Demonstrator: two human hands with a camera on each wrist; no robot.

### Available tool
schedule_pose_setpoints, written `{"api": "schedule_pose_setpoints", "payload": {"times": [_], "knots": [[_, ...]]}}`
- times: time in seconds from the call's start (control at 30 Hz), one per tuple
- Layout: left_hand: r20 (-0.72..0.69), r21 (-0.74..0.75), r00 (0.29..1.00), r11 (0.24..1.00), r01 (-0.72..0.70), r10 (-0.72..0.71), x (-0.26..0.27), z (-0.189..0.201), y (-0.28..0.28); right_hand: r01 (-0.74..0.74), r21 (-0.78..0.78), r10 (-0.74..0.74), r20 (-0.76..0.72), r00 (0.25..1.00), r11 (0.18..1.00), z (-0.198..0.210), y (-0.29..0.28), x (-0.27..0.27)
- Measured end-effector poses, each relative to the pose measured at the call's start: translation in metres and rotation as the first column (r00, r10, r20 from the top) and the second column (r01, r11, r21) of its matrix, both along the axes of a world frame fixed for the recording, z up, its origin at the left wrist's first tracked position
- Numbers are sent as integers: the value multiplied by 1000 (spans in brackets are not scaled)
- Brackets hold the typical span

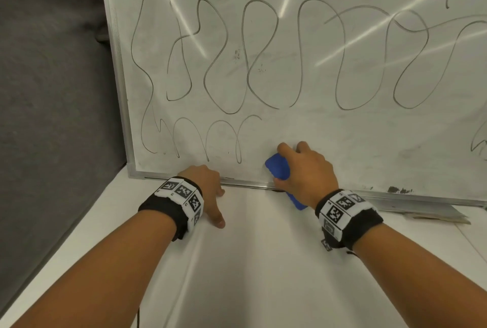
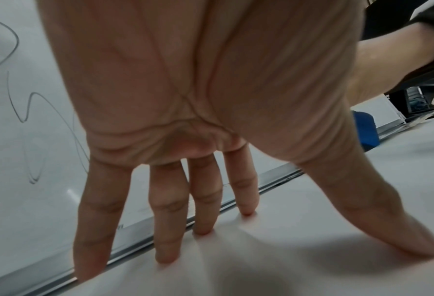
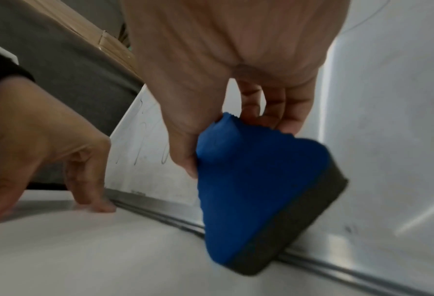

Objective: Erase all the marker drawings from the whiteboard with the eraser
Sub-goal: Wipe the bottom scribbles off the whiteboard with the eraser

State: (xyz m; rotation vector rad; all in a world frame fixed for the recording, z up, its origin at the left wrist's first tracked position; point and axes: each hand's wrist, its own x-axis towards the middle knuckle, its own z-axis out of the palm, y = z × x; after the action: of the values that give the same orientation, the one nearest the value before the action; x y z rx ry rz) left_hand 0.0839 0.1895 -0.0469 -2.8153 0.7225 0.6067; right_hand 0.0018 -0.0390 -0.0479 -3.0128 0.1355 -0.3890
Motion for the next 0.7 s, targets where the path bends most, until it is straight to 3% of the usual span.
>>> {"api": "schedule_pose_setpoints", "payload": {"times": [0.27,0.4,0.6,0.7], "knots": [[9,-3,1000,1000,-9,9,2,0,-1,-194,-235,223,103,969,952,11,-8,17],[5,-1,1000,1000,7,-7,1,-1,-1,-192,-309,231,96,968,932,4,-29,5],[14,1,1000,1000,17,-17,0,-1,0,-233,-310,287,142,947,922,6,-7,17],[17,-8,1000,1000,15,-14,-2,-1,3,-235,-232,291,251,923,944,25,10,33]]}}
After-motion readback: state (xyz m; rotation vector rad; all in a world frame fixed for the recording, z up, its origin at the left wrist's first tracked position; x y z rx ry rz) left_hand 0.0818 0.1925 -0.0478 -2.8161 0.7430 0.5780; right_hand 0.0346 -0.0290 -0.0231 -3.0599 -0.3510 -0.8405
